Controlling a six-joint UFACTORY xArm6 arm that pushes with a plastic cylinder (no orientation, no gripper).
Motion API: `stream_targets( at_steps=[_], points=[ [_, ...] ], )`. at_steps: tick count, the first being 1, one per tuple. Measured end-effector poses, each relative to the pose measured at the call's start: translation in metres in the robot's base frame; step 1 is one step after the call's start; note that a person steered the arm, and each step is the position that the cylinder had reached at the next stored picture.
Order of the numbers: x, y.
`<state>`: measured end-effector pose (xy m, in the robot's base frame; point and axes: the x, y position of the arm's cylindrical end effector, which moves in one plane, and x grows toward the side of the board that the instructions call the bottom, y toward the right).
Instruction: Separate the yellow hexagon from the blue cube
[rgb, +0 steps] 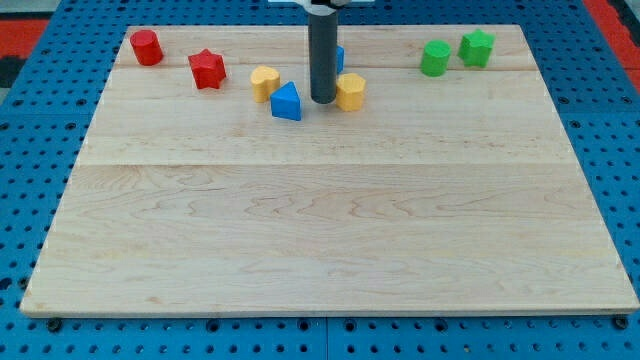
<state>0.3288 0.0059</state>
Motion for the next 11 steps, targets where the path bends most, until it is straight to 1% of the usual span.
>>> stream_targets(
  at_steps=[1, 3, 4, 5, 6, 7, 8, 9, 10, 11],
  points=[
    [-0.023, 0.019],
    [-0.035, 0.039],
    [-0.017, 0.09],
    [0.045, 0.121],
    [0.023, 0.127],
    [0.05, 0.168],
    [0.098, 0.166],
    [0.084, 0.139],
    [0.119, 0.154],
    [0.139, 0.122]
  ],
)
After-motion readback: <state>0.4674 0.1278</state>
